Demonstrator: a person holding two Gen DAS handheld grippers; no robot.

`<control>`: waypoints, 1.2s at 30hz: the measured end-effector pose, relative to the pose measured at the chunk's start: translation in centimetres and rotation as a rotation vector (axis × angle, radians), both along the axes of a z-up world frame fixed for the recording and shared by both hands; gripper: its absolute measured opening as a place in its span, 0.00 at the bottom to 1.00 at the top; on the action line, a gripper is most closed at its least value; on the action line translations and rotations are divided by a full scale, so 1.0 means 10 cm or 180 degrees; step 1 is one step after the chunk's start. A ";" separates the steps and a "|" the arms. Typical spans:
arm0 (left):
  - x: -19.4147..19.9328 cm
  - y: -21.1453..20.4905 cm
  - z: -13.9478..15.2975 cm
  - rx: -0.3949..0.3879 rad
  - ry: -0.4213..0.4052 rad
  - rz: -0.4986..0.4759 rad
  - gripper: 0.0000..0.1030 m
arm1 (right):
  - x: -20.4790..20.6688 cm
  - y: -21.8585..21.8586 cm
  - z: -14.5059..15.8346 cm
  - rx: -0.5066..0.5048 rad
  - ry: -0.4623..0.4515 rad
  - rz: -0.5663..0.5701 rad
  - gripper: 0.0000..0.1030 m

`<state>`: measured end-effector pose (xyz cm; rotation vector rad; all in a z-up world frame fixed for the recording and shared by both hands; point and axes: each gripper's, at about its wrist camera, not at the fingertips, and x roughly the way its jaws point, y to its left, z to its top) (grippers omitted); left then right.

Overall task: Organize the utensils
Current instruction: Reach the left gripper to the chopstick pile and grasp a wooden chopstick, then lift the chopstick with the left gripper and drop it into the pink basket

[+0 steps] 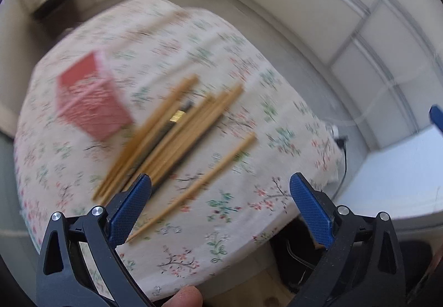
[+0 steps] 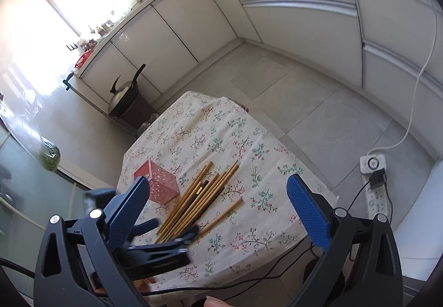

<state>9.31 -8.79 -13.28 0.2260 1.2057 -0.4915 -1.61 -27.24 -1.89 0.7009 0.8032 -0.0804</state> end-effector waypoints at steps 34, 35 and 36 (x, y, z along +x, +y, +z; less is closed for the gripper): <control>0.45 0.16 -0.42 0.0250 0.0111 -0.0609 0.06 | 0.70 -0.31 -1.12 0.0773 0.1206 -0.0326 0.93; 0.44 0.27 -0.31 0.0127 0.0059 -0.0518 0.06 | 0.74 -0.29 -1.16 0.0796 0.1236 -0.0330 0.92; 0.43 0.42 -0.11 -0.0023 -0.0061 -0.0407 0.06 | 0.79 -0.27 -1.20 0.0844 0.1258 -0.0331 0.92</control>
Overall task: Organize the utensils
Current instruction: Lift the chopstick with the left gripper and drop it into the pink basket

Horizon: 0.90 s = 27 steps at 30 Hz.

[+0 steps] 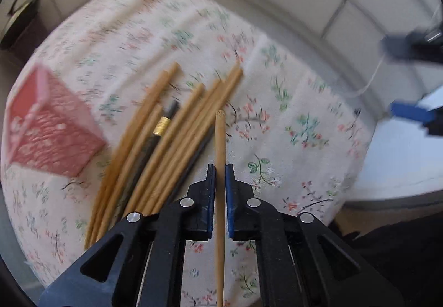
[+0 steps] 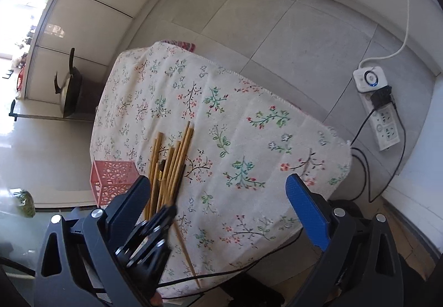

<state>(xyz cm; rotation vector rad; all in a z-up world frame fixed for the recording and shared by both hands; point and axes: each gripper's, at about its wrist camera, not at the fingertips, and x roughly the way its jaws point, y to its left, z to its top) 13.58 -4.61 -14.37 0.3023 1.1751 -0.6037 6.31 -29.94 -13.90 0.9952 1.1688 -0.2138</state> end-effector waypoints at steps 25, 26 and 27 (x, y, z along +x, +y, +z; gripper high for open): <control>0.34 1.22 1.94 -0.1508 -0.2391 0.2493 0.07 | 0.58 0.55 -0.12 0.0167 -0.0116 0.0498 0.92; 0.38 1.21 1.85 -0.1453 -0.2371 0.2503 0.07 | 0.58 0.55 -0.12 0.0152 -0.0121 0.0509 0.92; 0.41 1.19 1.78 -0.1409 -0.2341 0.2501 0.07 | 0.59 0.54 -0.12 0.0139 -0.0117 0.0522 0.92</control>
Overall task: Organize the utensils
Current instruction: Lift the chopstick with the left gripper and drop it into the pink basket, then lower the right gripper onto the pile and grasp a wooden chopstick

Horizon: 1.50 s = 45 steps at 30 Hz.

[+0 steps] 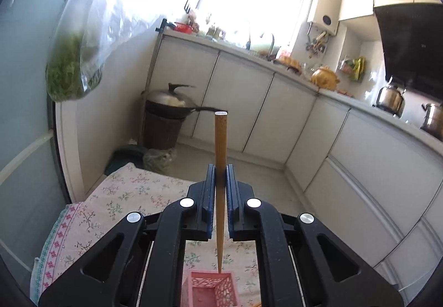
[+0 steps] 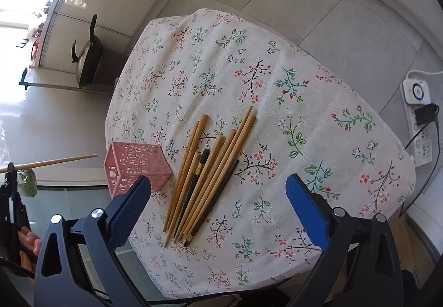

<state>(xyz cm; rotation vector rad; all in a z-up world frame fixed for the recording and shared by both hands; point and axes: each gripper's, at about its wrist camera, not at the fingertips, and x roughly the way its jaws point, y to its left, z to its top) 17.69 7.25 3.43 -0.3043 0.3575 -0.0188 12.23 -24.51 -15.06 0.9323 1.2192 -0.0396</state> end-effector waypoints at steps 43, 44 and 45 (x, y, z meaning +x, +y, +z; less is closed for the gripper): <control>-0.62 0.45 0.11 -0.0164 0.0221 0.0023 0.69 | 0.33 -0.02 -0.85 0.0404 0.0469 -0.0728 0.08; -0.63 0.45 0.11 -0.0160 0.0219 0.0021 0.70 | 0.31 -0.01 -0.77 0.0363 0.0417 -0.0706 0.08; -0.63 0.45 0.12 -0.0172 0.0221 0.0016 0.70 | 0.30 -0.01 -0.72 0.0326 0.0368 -0.0695 0.08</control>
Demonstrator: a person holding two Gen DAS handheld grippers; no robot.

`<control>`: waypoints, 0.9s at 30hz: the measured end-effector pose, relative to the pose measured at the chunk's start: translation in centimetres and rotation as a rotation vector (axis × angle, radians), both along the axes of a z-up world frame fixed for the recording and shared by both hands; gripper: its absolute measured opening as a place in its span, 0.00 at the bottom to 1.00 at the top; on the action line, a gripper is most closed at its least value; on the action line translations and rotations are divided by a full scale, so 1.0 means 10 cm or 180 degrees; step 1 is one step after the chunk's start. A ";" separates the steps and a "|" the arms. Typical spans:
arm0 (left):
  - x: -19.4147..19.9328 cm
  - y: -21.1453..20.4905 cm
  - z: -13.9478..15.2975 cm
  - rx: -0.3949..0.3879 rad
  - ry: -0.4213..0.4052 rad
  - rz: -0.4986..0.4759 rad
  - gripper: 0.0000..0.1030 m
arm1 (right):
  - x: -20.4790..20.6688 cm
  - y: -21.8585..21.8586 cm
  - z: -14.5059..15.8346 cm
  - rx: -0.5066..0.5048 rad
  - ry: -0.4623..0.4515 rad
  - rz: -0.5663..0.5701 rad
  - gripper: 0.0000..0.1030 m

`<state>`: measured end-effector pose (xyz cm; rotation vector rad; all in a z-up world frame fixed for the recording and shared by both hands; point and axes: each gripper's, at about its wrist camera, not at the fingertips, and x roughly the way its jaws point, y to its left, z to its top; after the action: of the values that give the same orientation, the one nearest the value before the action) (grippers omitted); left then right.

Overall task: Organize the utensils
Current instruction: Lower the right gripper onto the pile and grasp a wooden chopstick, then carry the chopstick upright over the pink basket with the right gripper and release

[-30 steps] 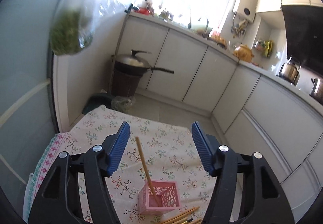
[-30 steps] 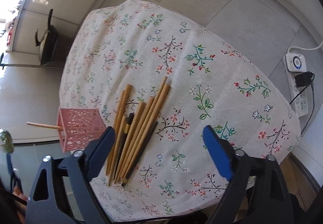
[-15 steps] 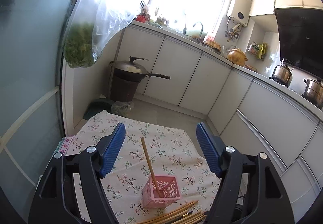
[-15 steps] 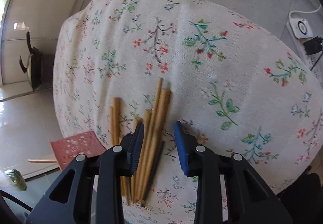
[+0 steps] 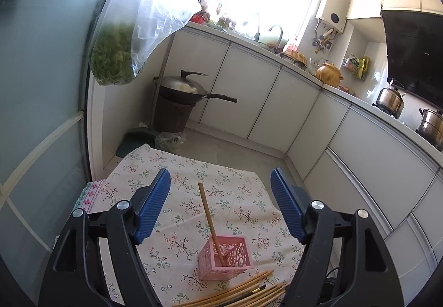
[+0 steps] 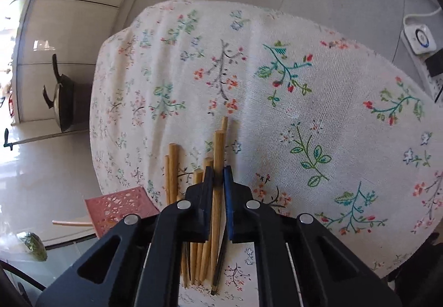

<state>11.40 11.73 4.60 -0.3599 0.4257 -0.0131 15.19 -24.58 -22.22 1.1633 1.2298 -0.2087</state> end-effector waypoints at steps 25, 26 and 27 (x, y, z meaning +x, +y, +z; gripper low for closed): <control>0.20 -0.10 -0.28 0.0559 0.0856 -0.0257 0.70 | -0.59 0.39 2.04 -0.0726 -0.1611 0.0970 0.07; 0.23 -0.08 -0.33 0.0534 0.0975 -0.0301 0.70 | -0.61 0.35 2.01 -0.0614 -0.1582 0.0979 0.07; 0.27 -0.08 -0.38 0.0498 0.1113 -0.0392 0.70 | -0.63 0.31 1.99 -0.0501 -0.1550 0.1013 0.07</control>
<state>14.06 10.94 0.80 -0.1801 0.7899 -0.0368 8.89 -21.46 -2.34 0.8040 0.9269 0.2056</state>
